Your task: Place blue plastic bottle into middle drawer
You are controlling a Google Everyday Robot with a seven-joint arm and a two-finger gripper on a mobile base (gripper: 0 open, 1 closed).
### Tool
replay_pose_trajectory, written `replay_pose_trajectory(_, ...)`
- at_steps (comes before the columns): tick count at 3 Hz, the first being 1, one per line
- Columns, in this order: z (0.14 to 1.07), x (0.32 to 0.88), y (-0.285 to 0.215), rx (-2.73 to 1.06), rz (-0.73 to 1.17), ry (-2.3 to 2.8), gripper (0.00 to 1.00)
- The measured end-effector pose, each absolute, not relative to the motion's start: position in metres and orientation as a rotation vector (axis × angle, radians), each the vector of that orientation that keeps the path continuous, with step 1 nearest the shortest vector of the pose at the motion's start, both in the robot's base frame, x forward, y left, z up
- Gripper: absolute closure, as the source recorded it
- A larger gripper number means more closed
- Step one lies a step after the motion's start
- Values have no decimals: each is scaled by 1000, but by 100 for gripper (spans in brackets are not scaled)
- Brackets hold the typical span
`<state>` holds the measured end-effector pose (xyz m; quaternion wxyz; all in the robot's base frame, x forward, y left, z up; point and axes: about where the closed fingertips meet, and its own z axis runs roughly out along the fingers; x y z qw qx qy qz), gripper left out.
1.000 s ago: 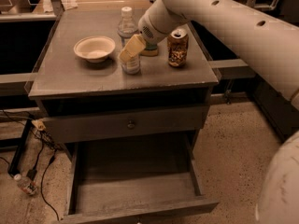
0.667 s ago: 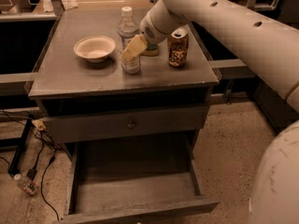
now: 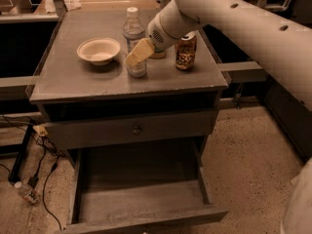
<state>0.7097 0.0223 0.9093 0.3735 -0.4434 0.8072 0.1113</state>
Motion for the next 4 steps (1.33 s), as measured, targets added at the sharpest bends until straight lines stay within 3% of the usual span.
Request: replay_pose_trajectory(4,894,721,47,-1170,377,2047,0)
